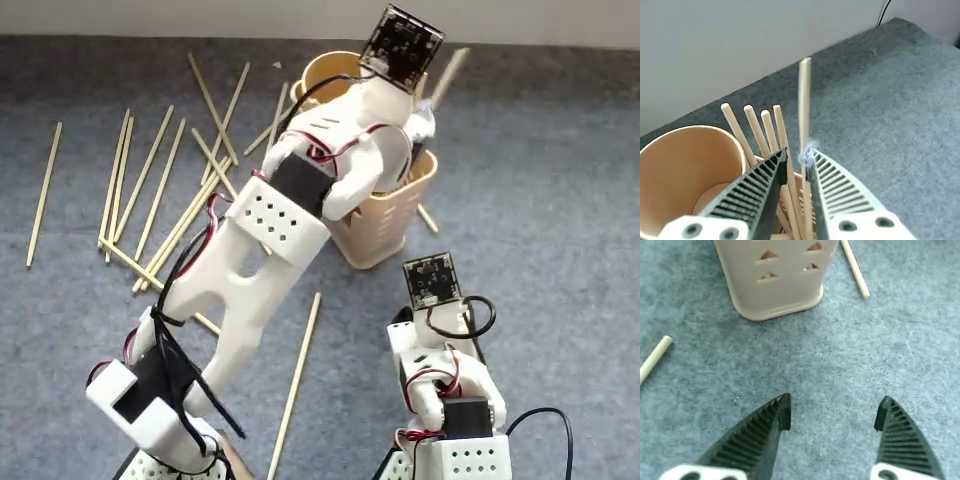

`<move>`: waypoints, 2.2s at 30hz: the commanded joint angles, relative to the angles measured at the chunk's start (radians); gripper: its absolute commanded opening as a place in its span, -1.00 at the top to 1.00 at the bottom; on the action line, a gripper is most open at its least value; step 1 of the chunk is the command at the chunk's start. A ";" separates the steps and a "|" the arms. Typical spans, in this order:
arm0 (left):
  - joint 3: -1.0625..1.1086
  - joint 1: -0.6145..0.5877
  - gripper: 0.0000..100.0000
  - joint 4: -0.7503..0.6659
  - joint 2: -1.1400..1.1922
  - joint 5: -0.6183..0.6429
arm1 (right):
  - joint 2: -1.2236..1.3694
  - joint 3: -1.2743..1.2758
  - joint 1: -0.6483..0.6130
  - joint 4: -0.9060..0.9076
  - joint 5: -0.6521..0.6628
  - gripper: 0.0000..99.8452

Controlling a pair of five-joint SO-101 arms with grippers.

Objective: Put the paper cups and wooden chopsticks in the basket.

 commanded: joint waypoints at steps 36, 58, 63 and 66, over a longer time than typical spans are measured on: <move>-0.418 -0.773 0.54 0.592 0.748 -0.609 | -0.010 -0.002 -0.010 0.004 -0.003 0.45; -0.966 -0.773 0.99 0.931 0.960 -0.600 | -0.010 -0.002 -0.010 0.004 -0.003 0.45; -1.069 -0.769 0.99 0.933 0.880 -0.537 | -0.010 -0.002 -0.010 0.004 -0.003 0.45; -1.063 -0.727 0.99 0.931 0.763 -0.488 | -0.010 -0.002 -0.010 0.004 -0.003 0.45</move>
